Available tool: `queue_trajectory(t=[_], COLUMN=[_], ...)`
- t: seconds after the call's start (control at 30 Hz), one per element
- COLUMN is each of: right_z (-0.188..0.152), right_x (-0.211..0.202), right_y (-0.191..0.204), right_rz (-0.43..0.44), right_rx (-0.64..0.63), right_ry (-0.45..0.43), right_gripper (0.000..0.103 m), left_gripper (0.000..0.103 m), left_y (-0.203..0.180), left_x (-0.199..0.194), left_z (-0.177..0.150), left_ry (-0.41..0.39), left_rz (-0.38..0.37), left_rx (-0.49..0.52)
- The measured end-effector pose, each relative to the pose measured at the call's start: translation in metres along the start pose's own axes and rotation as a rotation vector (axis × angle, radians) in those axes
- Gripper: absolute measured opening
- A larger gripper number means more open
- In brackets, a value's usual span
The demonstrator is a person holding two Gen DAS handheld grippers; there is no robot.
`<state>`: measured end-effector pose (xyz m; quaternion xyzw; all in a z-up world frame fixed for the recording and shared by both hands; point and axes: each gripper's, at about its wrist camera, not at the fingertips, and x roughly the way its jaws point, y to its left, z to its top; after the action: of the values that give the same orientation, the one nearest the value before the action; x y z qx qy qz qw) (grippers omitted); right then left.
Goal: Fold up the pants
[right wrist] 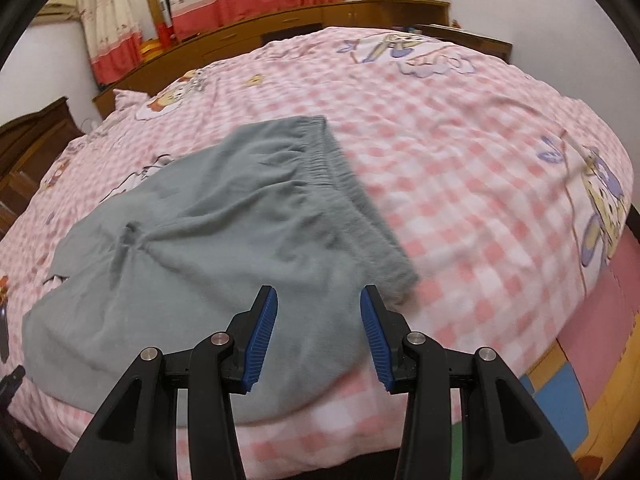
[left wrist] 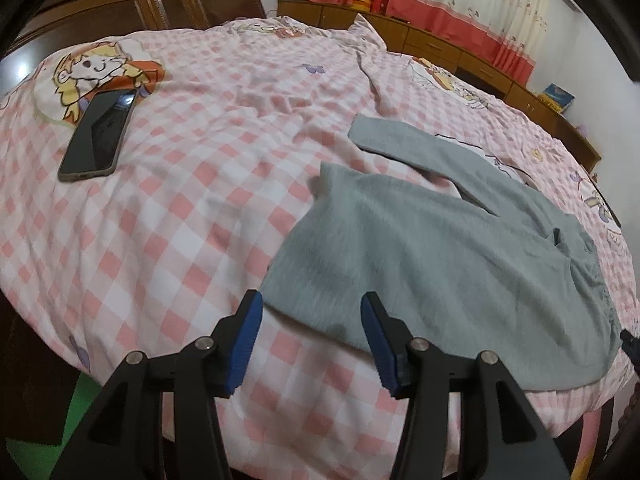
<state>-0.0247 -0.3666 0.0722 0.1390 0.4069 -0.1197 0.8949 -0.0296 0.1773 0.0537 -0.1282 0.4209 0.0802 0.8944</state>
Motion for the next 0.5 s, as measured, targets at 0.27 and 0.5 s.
queue_trajectory(t=[0.27,0.5], right_z=[-0.011,-0.015], right_x=[-0.002,0.013], right_y=[-0.02,-0.039], right_rz=[0.0,0.03], right_rx=[0.011,0.081], right_ry=[0.018,0.049], right_gripper=[0.044,0.044], left_gripper=[0.058,0.064], left_y=[0.0,-0.018], left_x=[0.004,0.021], left_z=[-0.008,-0.009], left_ry=[0.043,0.048], left_rz=[0.005,0.004], left_rx=[-0.041,0.027])
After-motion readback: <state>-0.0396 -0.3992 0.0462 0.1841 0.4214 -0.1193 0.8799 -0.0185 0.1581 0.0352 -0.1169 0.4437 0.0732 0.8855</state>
